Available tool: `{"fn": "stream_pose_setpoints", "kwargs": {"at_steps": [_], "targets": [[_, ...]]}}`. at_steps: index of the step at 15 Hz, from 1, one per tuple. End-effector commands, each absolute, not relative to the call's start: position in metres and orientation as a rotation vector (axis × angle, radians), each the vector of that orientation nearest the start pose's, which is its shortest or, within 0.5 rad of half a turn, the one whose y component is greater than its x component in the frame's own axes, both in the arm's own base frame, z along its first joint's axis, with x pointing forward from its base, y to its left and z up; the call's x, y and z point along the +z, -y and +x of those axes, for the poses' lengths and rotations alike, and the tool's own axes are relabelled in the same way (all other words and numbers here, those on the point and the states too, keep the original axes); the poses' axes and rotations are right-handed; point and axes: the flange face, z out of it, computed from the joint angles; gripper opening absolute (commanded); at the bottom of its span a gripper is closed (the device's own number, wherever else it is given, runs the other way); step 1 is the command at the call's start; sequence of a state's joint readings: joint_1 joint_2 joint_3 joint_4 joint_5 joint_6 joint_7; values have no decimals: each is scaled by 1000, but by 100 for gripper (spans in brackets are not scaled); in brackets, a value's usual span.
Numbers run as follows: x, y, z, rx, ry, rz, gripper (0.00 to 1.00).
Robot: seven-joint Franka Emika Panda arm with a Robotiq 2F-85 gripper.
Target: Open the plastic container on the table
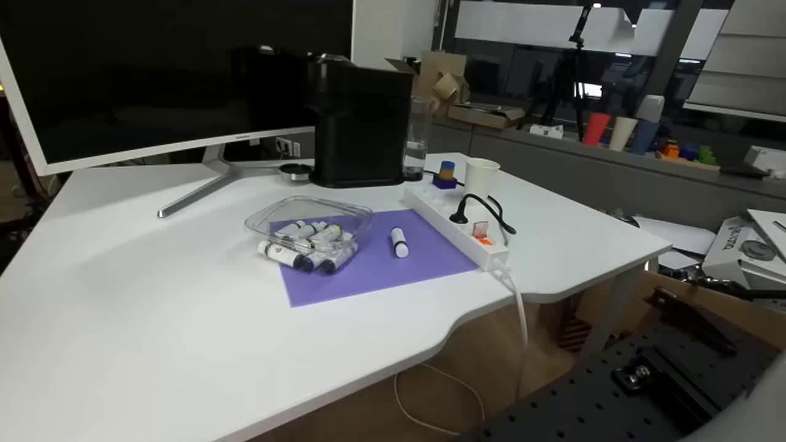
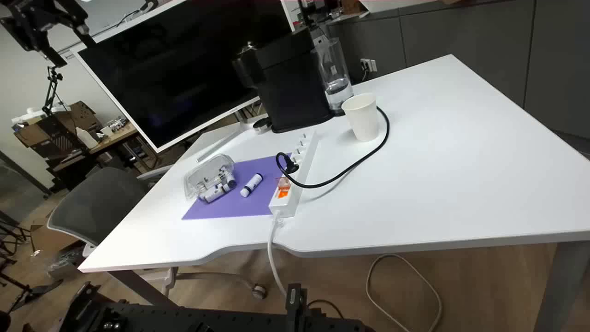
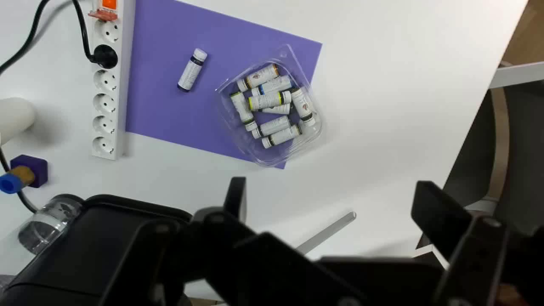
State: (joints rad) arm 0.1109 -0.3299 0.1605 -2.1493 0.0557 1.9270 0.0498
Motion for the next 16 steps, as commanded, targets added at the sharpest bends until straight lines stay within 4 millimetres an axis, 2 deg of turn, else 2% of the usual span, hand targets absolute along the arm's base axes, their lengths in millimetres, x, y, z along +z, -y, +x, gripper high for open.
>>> {"fn": "stream_pose_setpoints", "kwargs": {"at_steps": [1, 11, 14, 16], "targets": [[545, -136, 448, -159, 310, -3105, 100], [545, -139, 448, -189, 341, -3126, 100], [524, -141, 456, -211, 472, -3238, 100], [500, -142, 461, -189, 622, -3304, 100]]}}
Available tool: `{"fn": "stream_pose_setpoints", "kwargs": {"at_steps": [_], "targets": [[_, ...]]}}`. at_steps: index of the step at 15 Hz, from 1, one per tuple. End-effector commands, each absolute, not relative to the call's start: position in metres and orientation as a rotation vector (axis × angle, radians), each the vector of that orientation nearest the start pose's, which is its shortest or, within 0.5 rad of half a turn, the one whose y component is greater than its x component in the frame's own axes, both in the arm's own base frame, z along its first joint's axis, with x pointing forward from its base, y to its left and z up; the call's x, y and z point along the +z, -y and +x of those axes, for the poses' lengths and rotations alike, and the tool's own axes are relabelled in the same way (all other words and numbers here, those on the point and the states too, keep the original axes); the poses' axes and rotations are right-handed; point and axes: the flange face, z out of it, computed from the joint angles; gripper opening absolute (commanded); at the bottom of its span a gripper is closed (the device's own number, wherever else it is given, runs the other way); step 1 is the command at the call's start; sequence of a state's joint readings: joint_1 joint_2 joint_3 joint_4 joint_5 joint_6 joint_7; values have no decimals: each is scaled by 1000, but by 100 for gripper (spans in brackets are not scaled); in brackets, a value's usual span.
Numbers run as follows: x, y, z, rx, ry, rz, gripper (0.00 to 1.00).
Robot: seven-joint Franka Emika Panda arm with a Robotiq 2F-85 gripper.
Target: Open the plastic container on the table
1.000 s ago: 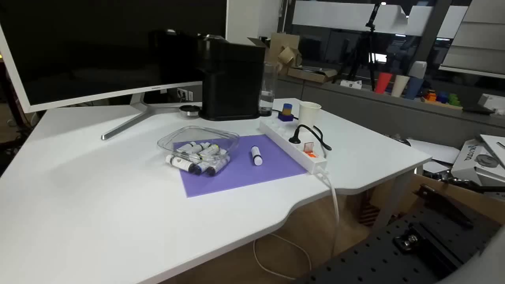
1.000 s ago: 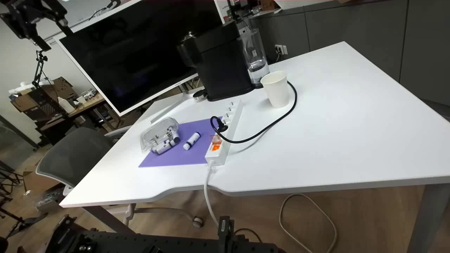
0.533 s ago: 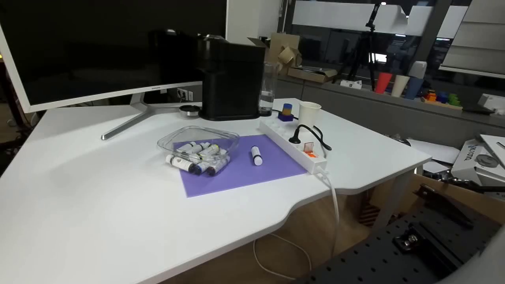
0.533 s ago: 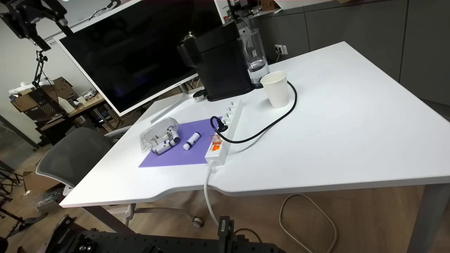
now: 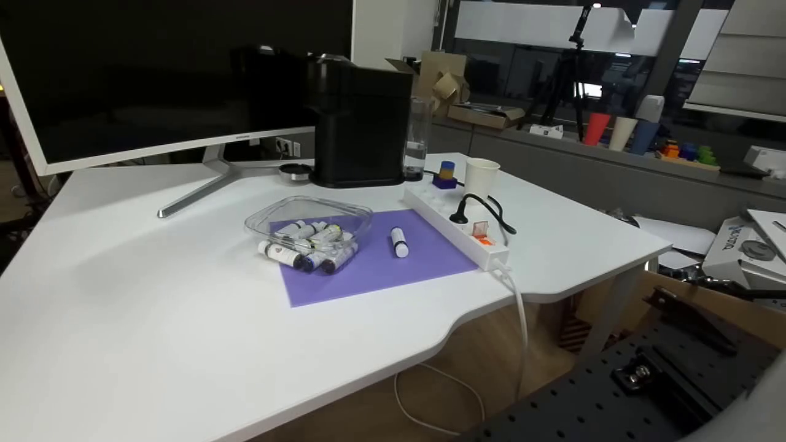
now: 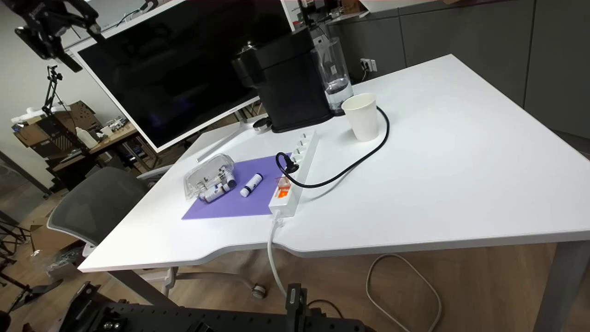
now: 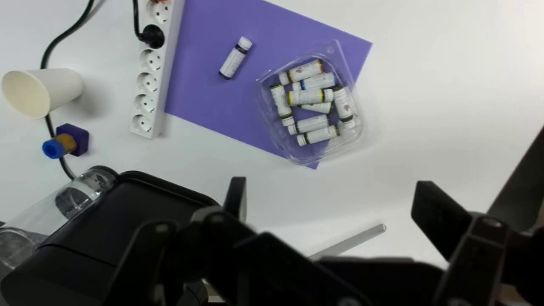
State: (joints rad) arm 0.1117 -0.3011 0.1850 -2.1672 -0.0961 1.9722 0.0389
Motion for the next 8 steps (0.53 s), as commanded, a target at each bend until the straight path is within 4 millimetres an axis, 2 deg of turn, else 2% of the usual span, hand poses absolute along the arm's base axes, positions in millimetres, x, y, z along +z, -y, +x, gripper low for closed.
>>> {"fn": "stream_pose_setpoints", "kwargs": {"at_steps": [1, 3, 8], "targets": [[486, -142, 464, -185, 695, -3324, 100], [457, -145, 469, -167, 828, -3325, 100], [379, -153, 468, -18, 1091, -3197, 100]]}}
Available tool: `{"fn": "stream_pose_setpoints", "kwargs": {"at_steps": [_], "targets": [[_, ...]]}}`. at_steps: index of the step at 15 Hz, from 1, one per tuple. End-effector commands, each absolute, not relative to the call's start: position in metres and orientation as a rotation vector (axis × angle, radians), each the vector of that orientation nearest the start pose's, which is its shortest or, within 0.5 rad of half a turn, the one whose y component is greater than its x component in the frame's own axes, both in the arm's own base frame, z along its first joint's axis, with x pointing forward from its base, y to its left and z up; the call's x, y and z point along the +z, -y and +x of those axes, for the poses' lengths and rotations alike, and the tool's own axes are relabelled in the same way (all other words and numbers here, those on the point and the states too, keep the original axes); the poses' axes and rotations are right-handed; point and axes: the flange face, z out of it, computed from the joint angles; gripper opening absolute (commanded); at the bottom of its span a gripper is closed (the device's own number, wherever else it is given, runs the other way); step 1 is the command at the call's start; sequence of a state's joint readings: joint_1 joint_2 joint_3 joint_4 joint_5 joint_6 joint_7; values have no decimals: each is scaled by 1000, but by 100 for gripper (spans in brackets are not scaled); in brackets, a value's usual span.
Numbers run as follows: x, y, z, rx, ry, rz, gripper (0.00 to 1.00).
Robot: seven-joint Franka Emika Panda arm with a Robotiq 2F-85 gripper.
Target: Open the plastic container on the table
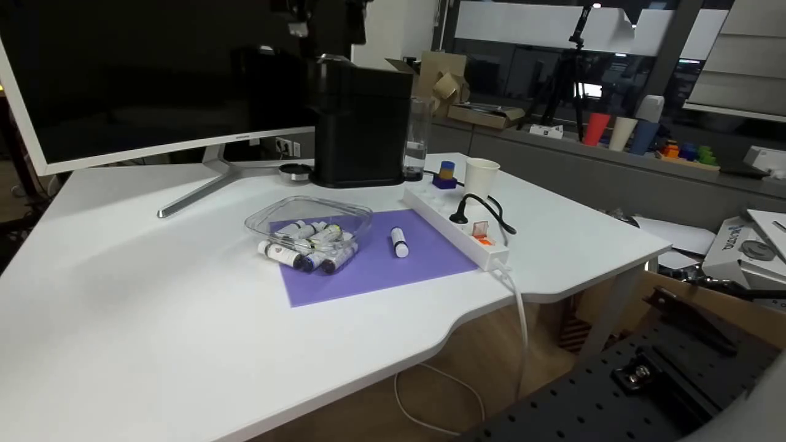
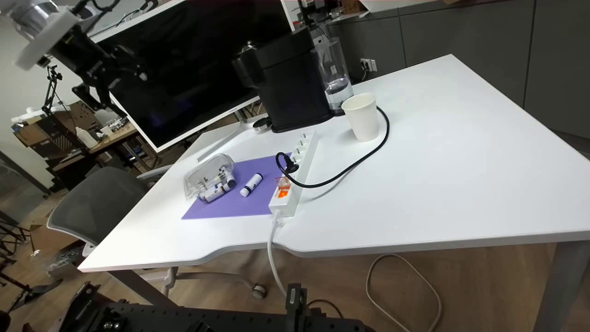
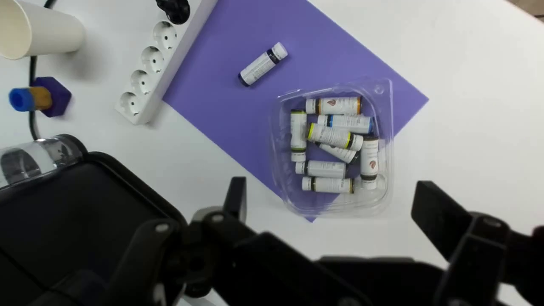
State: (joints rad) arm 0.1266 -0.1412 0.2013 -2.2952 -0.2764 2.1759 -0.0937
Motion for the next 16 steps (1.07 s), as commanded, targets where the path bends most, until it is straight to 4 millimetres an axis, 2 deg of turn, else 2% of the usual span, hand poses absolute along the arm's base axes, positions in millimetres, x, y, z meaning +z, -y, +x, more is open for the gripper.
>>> {"fn": "stream_pose_setpoints", "kwargs": {"at_steps": [1, 4, 5, 6, 8, 10, 12, 16], "targets": [[366, -154, 466, 15, 1136, -3168, 100], [330, -158, 456, 101, 1267, -3086, 100], [323, -157, 453, 123, 1254, -3102, 100], [330, -159, 459, 109, 1230, -3116, 100], [318, -159, 455, 142, 1241, -3106, 100], [318, -159, 455, 143, 1245, -3103, 100], [308, -160, 451, 136, 1315, -3133, 100], [277, -158, 431, 109, 1452, -3133, 100]]}}
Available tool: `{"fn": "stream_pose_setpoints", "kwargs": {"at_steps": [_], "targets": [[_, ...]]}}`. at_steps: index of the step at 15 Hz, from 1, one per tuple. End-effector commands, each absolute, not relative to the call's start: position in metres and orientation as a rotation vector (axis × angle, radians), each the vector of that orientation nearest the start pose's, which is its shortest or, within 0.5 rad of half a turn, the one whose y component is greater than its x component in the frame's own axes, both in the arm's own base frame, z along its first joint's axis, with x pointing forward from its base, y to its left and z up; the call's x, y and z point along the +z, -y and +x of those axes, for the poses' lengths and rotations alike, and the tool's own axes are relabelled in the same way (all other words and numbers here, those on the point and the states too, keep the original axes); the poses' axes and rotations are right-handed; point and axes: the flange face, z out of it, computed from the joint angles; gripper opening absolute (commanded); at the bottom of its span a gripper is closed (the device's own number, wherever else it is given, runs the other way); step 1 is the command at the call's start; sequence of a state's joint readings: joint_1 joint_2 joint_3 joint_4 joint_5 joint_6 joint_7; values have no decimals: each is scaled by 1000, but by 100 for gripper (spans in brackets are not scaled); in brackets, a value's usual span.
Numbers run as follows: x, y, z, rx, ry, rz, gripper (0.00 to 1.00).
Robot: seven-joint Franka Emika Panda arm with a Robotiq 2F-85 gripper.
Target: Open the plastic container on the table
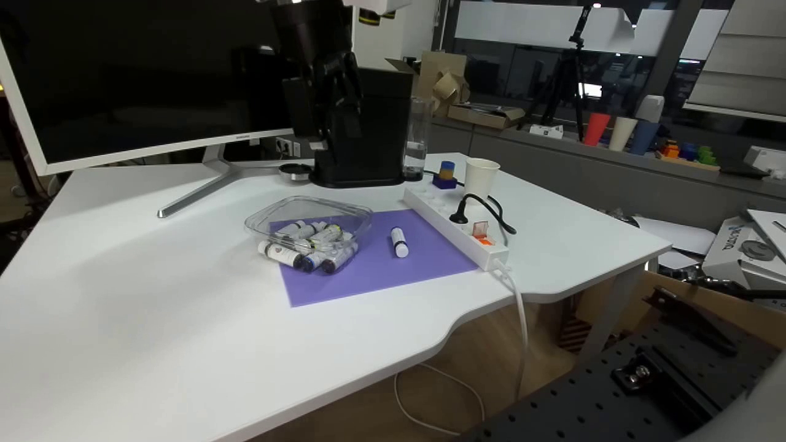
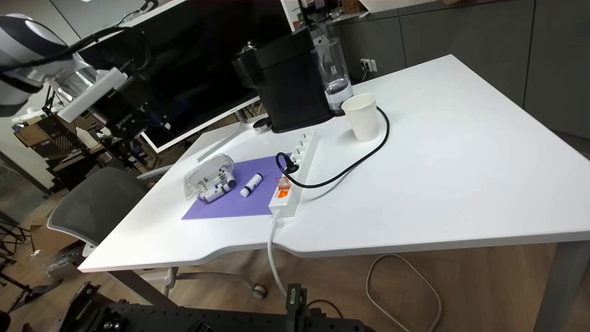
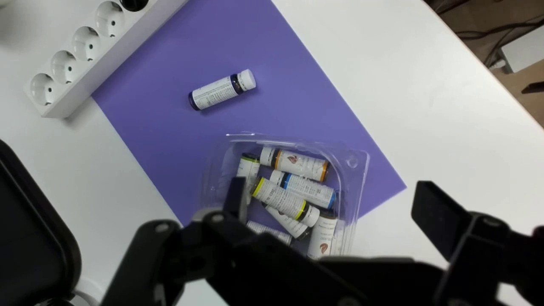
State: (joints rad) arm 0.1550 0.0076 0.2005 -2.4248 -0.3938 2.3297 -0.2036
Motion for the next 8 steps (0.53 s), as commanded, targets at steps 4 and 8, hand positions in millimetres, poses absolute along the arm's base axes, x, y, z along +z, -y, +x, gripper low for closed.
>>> {"fn": "stream_pose_setpoints", "kwargs": {"at_steps": [4, 8], "targets": [[246, -153, 412, 100, 1515, -3132, 100], [228, -147, 399, 105, 1542, -3153, 100]]}}
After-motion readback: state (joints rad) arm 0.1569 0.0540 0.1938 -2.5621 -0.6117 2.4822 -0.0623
